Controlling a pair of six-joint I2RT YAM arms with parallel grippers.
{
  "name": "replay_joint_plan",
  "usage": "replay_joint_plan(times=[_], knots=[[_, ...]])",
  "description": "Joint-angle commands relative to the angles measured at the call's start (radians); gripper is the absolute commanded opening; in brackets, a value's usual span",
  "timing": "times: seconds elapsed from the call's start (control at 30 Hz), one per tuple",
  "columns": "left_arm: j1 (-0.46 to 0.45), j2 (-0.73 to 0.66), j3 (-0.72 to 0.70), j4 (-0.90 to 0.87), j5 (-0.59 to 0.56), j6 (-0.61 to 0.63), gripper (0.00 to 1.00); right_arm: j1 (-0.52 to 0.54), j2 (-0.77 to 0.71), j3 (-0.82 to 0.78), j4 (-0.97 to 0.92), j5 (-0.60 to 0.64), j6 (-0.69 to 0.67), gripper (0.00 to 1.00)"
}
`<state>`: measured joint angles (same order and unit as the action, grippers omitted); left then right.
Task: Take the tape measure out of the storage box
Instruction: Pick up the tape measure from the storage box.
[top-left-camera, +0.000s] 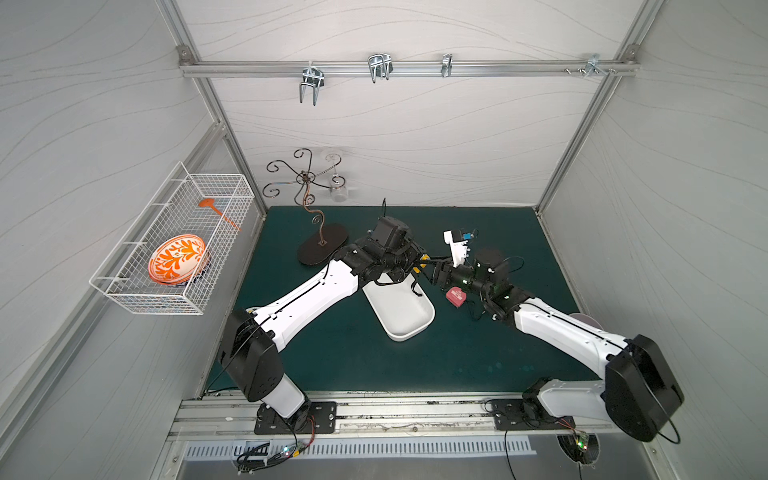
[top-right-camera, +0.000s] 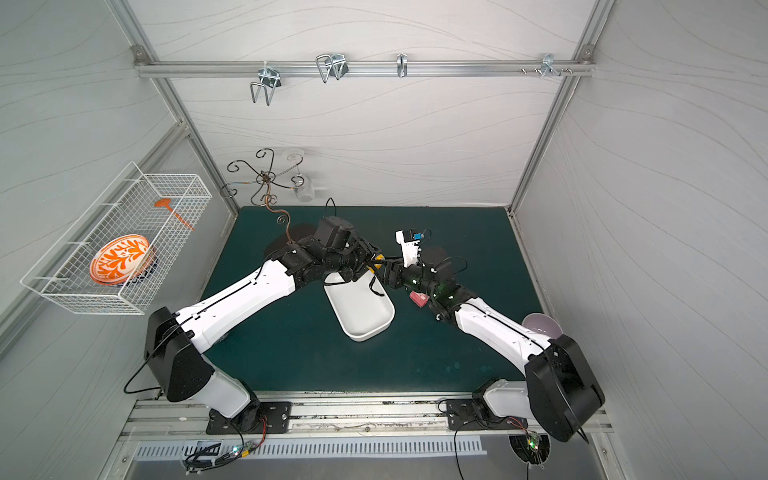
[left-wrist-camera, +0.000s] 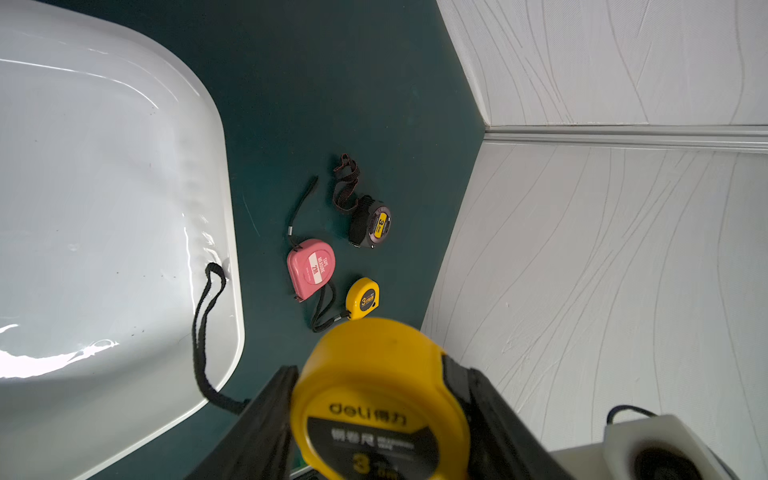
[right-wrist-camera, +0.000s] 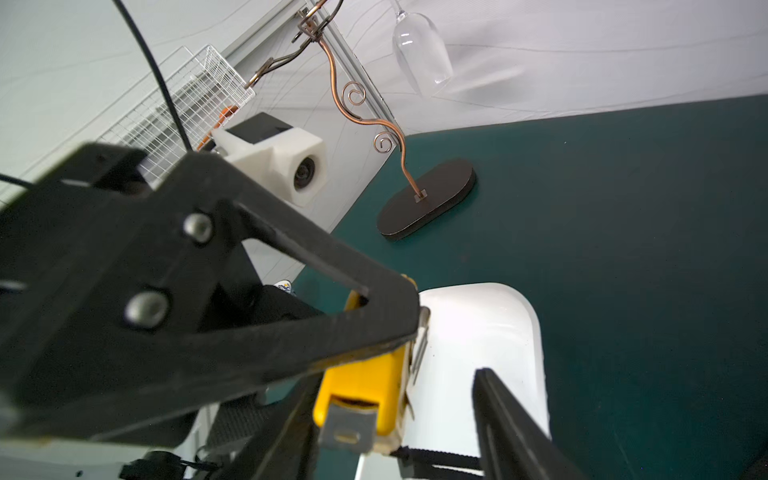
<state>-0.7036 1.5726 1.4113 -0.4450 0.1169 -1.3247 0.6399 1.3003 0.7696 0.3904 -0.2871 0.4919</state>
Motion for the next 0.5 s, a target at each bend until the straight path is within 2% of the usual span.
replay_joint_plan(times=[0.0, 0.07, 0.13, 0.33, 0.4, 0.43, 0.47], knots=[[-0.006, -0.029, 0.021, 0.063, -0.003, -0.011, 0.00, 0.015, 0.013, 0.014, 0.050, 0.027, 0.005, 0.52], [-0.006, -0.031, 0.023, 0.067, -0.002, -0.011, 0.00, 0.017, 0.017, 0.016, 0.054, 0.030, 0.009, 0.45], [-0.006, -0.031, 0.024, 0.068, -0.001, -0.011, 0.00, 0.020, 0.019, 0.019, 0.057, 0.037, 0.010, 0.33], [-0.006, -0.031, 0.019, 0.071, 0.000, -0.004, 0.00, 0.020, 0.026, 0.027, 0.053, 0.033, 0.014, 0.04], [-0.005, -0.032, 0.017, 0.076, -0.003, 0.010, 0.00, 0.020, 0.022, 0.025, 0.048, 0.042, 0.019, 0.00], [-0.005, -0.035, 0.016, 0.075, -0.011, 0.022, 0.05, 0.020, 0.016, 0.022, 0.038, 0.051, 0.019, 0.00], [-0.004, -0.038, 0.014, 0.075, -0.021, 0.036, 0.21, 0.017, 0.009, 0.019, 0.027, 0.063, 0.018, 0.00]])
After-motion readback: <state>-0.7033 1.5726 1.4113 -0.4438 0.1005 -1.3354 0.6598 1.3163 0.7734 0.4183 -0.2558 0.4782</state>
